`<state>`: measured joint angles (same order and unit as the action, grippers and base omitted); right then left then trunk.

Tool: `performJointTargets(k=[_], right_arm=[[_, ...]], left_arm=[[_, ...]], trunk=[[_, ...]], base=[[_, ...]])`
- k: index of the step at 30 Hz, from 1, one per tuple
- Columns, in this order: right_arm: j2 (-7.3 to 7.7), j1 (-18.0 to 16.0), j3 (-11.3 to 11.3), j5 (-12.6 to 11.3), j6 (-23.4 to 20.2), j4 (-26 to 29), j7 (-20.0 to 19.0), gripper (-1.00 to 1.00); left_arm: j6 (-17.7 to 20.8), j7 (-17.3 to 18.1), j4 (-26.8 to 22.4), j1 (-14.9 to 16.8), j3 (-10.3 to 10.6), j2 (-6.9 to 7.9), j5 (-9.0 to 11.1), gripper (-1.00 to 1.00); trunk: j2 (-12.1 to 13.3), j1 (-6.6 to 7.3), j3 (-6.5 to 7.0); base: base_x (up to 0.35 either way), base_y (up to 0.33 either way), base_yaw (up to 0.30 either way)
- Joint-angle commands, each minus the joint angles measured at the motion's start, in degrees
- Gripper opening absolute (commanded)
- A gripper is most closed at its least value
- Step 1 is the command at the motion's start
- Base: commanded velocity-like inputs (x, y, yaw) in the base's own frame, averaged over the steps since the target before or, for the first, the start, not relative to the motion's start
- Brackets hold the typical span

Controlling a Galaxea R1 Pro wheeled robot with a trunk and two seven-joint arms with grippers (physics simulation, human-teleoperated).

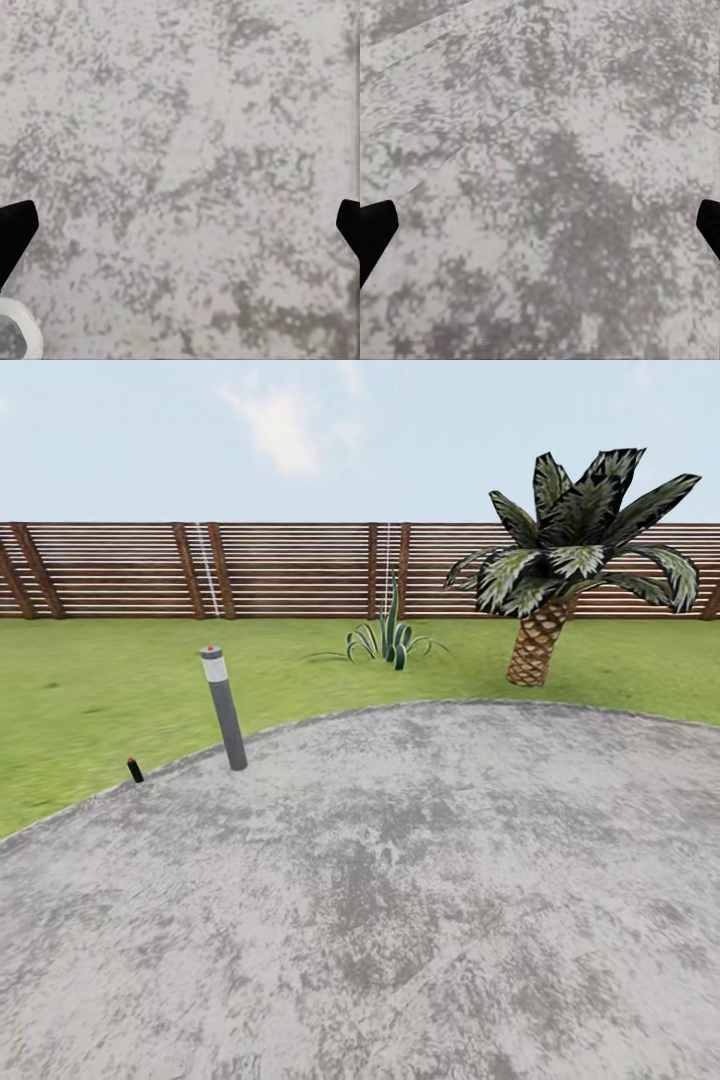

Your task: In the garden, pick up the pesticide atomizer on the floor and spray pesticide onto both trees until each tree trunk is fully covered.

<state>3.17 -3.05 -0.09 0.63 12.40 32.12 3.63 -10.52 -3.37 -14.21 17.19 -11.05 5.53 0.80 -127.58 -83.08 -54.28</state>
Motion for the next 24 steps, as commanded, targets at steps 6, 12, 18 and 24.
performJointTargets(k=[6, 12, 18, 24], right_arm=[[0.00, -0.03, -0.01, 0.04, 0.16, 0.02, 0.14, 1.00], [-0.01, -0.03, 0.00, 0.07, 0.16, -0.03, 0.14, 1.00], [-0.04, -0.03, 0.00, 0.07, 0.16, -0.03, 0.15, 1.00], [-0.07, -0.03, 0.00, 0.07, 0.16, -0.04, 0.15, 1.00]], left_arm=[[-0.20, -0.14, 0.06, 0.03, 0.08, 0.00, 0.04, 1.00], [-0.20, -0.14, 0.06, 0.03, 0.06, 0.00, 0.08, 1.00], [-0.20, -0.12, 0.06, 0.03, 0.06, 0.00, 0.02, 1.00], [-0.20, -0.14, 0.06, 0.03, 0.06, 0.00, 0.00, 1.00]], trunk=[[-0.02, -0.03, -0.05], [-0.02, -0.03, -0.05], [-0.02, -0.03, -0.05], [-0.02, -0.03, -0.05]], base=[[0.340, 0.000, 0.000], [0.340, 0.000, 0.000], [0.340, 0.000, 0.000], [0.340, 0.000, 0.060]])
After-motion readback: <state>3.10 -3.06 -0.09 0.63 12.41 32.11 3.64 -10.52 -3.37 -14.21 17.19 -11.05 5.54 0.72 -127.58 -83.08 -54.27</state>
